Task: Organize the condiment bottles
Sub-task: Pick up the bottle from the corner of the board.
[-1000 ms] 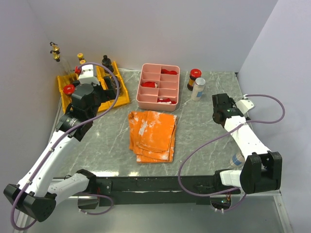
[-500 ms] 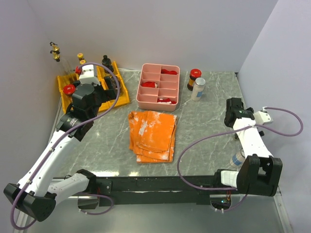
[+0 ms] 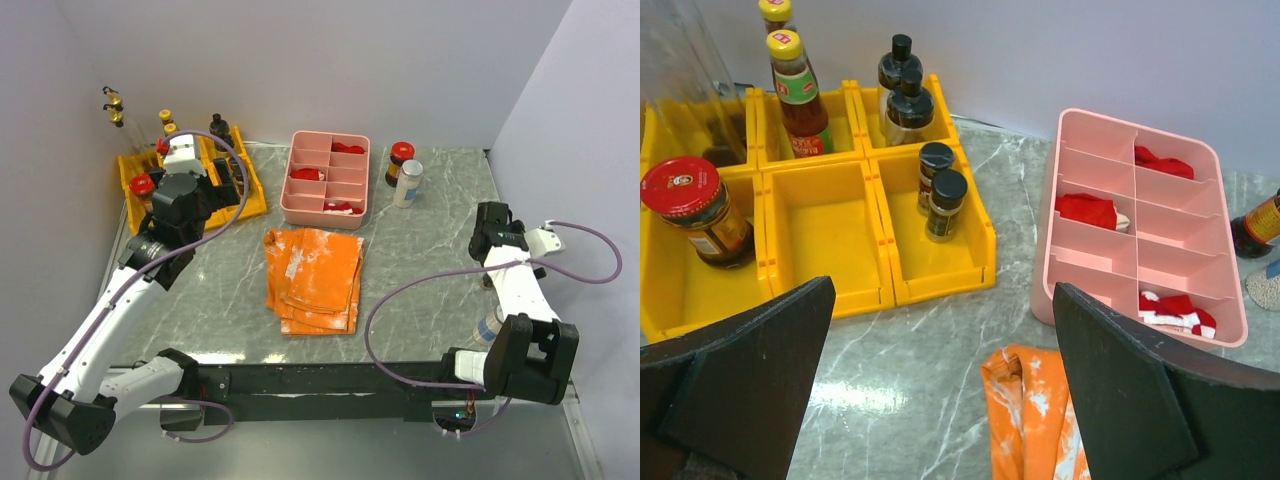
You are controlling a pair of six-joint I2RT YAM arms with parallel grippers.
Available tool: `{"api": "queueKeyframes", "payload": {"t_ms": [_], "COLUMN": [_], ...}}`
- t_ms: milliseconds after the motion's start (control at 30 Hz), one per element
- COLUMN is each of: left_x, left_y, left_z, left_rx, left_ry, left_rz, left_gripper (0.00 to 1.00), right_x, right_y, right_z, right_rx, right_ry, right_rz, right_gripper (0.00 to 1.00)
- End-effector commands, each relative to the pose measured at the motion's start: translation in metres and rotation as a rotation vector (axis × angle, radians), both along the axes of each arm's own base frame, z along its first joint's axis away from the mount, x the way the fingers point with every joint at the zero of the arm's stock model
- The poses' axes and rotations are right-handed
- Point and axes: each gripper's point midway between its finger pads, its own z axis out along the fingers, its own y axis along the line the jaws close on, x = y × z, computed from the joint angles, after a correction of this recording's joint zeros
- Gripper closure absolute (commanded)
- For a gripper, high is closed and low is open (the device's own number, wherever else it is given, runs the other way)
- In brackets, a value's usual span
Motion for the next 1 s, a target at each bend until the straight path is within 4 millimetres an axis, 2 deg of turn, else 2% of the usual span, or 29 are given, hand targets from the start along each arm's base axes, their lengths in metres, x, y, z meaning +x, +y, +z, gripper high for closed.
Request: {"api": "queueKeyframes", "payload": {"t_ms": [0,167,267,433,567,667,767,800,900,967], "left_x": [0.0,0.0,-0.002,-0.003,-0.004,-0.006,-0.008,-0.009,-0.01,-0.011], "left_y": [0.003,0.004,0.004,0.006,0.007,0.008,0.011,0.011,0.012,0.014], "left_z": [0.014,0.014,0.016,0.018,0.02,0.024,0.026,0.026,0.028,0.03], "left_rx": [-0.004,-0.002,-0.005,-0.008,-0.009,-0.011,-0.012,-0.011,-0.011,-0.014], "left_ry": [-0.051,-0.052,-0.058,-0.065,-0.071,-0.08,-0.093,-0.094,-0.096,-0.103], "left_rz": [0.017,0.018,0.017,0.023,0.025,0.027,0.033,0.033,0.039,0.044], "left_gripper": [0.04,0.04,0.03,0.04,0.04,0.04,0.04,0.03,0.03,0.03], "right_x": [0.007,0.007,0.008,0.012,0.026,0.041,0.061,0.062,0.077,0.09], "right_y": [-0.001,-0.002,-0.002,0.001,0.015,0.032,0.06,0.065,0.096,0.138], "right_z": [-0.01,-0.021,-0.023,-0.017,-0.005,0.001,0.007,0.009,0.02,0.03], "right_rx": [0.008,0.014,0.012,-0.018,-0.061,-0.086,-0.093,-0.108,-0.121,-0.099], "right_ry": [0.004,0.031,0.034,0.032,0.026,0.038,0.024,0.044,0.018,-0.033], "right_rz": [0.004,-0.004,0.005,0.051,0.148,0.261,0.413,0.453,0.62,0.82], "right_gripper": [0.04,0.09,0.16,0.36,0.49,0.61,0.74,0.8,0.84,0.84]}}
